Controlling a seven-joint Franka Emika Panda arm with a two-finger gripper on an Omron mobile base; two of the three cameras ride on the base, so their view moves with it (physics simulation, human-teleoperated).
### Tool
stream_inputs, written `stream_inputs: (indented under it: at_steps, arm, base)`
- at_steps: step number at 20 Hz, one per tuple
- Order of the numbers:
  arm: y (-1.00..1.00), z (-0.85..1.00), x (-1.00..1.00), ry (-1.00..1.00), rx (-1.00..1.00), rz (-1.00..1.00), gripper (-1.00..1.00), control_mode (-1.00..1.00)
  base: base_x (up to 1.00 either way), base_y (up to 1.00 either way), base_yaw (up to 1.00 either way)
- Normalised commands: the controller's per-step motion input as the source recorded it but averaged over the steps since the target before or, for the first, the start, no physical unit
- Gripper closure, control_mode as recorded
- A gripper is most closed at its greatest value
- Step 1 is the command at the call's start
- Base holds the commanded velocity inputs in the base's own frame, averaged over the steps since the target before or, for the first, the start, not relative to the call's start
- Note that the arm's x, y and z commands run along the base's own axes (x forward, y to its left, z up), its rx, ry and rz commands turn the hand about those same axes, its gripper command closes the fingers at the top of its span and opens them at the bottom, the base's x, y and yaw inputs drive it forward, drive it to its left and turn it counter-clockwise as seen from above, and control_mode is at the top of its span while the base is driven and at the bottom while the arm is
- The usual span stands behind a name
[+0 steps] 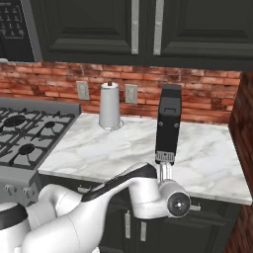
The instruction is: Take the tongs from the drawer on the right and place them on the dining counter next to the tray containing the hot dog.
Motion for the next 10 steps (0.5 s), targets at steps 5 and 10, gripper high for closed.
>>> stream_inputs:
  at_steps: [5, 10]
  arm:
    - [-0.17, -0.38, -0.09, -0.02, 0.0, 0.0, -1.0, -1.0]
    - [-0.26, -0.27, -0.18, -0.01, 0.0, 0.0, -1.0, -1.0]
  base:
    - [0.0, 0.0, 0.0]
    - [0.0, 0.0, 0.0]
